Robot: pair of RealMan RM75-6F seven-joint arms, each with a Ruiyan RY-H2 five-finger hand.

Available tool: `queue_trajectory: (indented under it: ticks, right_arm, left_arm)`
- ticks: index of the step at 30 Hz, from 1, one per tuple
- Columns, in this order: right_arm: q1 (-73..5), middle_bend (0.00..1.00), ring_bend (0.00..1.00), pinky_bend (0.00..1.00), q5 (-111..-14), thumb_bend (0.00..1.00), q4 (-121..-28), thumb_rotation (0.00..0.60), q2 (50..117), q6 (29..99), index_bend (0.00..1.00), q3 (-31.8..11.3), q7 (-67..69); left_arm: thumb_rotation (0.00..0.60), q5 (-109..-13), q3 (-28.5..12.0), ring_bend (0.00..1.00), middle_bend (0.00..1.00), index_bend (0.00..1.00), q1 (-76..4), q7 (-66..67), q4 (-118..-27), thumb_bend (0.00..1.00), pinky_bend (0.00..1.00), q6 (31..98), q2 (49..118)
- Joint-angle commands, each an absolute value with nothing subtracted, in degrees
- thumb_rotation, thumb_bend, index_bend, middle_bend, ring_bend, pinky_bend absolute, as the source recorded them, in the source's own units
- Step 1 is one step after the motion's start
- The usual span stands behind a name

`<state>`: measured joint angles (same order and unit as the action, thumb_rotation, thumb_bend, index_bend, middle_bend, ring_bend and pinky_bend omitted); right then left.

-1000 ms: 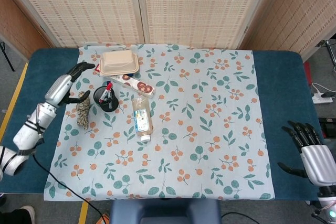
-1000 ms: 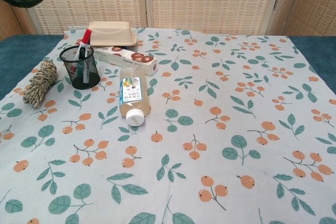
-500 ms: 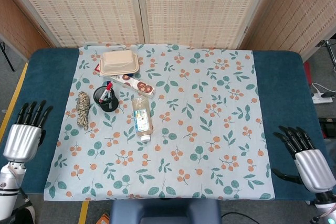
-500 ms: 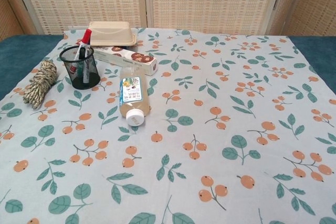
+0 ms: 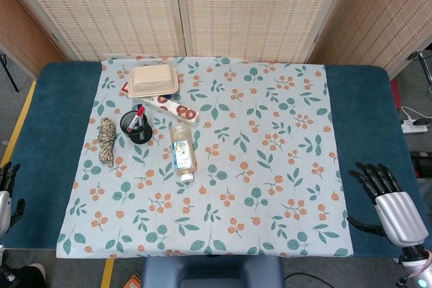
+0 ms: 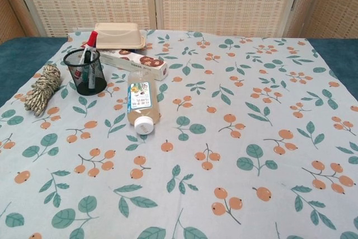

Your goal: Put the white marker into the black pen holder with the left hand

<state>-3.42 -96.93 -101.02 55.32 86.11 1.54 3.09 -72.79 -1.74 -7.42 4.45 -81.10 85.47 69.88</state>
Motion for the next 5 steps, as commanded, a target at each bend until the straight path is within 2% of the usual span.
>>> queue_trajectory:
  ticks: [1, 5]
  right_arm:
    - [-3.4, 0.06, 0.05, 0.00, -96.6, 0.00, -101.1, 0.600, 55.4, 86.1, 0.16, 1.5, 2.9]
    - [-3.6, 0.06, 0.05, 0.00, -96.1, 0.00, -101.0, 0.600, 55.4, 85.6, 0.16, 1.4, 2.8]
  left_arm:
    - [0.600, -72.7, -2.3, 0.00, 0.00, 0.06, -7.2, 5.2, -81.1, 0.40, 0.07, 85.3, 70.0]
    - [0.600, -73.1, -2.6, 0.00, 0.00, 0.06, -7.1, 5.6, -81.5, 0.40, 0.07, 85.0, 69.9]
